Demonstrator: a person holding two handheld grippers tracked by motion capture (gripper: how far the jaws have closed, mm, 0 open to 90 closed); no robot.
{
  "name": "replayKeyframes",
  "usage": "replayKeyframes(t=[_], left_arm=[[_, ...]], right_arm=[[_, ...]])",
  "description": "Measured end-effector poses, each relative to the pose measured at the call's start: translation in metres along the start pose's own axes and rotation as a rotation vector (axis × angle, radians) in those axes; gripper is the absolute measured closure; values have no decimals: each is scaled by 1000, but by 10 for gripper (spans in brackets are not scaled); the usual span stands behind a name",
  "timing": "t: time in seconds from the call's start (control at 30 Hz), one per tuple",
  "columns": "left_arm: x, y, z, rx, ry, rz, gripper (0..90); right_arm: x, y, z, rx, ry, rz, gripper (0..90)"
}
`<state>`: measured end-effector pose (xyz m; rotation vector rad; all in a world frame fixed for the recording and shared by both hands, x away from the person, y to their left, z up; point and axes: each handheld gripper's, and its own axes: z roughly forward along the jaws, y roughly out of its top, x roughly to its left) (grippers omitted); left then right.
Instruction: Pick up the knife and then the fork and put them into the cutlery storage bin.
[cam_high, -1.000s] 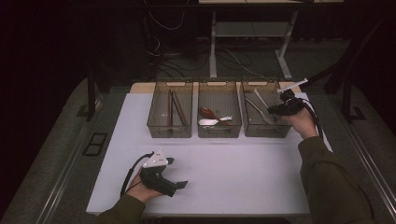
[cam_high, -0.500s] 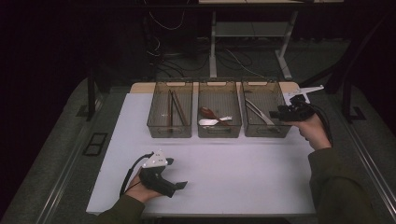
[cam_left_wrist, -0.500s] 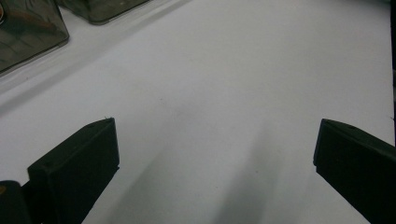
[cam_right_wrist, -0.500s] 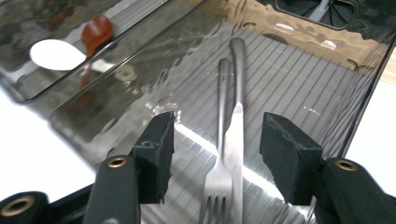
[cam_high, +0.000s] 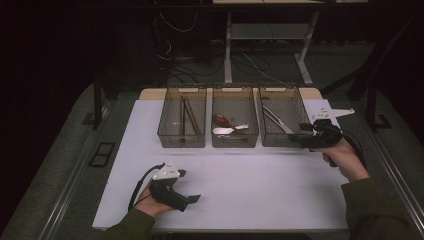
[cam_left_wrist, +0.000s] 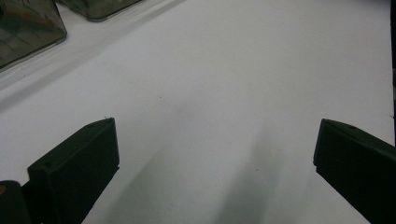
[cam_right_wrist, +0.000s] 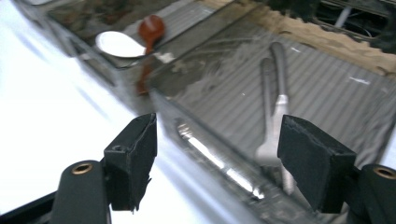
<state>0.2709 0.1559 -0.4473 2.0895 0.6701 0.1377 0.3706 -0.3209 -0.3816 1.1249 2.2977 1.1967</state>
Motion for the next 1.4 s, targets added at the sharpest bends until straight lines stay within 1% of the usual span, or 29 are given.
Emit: replayKeyframes(t=[0.07, 0.17, 0.27, 0.47, 0.57, 0.6, 0.77, 0.87, 1.0, 1.03, 1.27, 1.4], left_arm=[[0, 0, 0, 0, 0, 0, 0], [0, 0, 0, -1, 0, 0, 0], [0, 0, 0, -4, 1, -2, 0], [0, 0, -1, -6, 2, -4, 0], [0, 0, -1, -6, 2, -2, 0], [0, 0, -2, -6, 2, -2, 0], [0, 0, -2, -6, 2, 0, 0], [0, 0, -2, -8, 1, -1, 0], [-1, 0, -2, -7, 1, 0, 0], [-1, 0, -2, -7, 1, 0, 0], [-1, 0, -2, -9, 1, -1, 0], [-1, 0, -2, -7, 2, 0, 0]], right_arm=[[8, -5, -2, -2, 3, -15, 263], [18, -12, -3, -3, 22, -29, 245], [27, -18, -4, -14, 44, -27, 226], [44, -32, -5, -37, 63, -40, 193], [51, -40, -4, -36, 74, -42, 176], [53, -42, -4, -32, 70, -40, 172], [62, -56, -1, -30, 76, -20, 170], [68, -63, 0, -25, 83, -23, 170], [76, -72, 1, -18, 81, -49, 170], [78, -74, 0, -20, 83, -49, 170], [84, -88, -1, -8, 92, -57, 170], [84, -90, -1, -1, 92, -65, 170]])
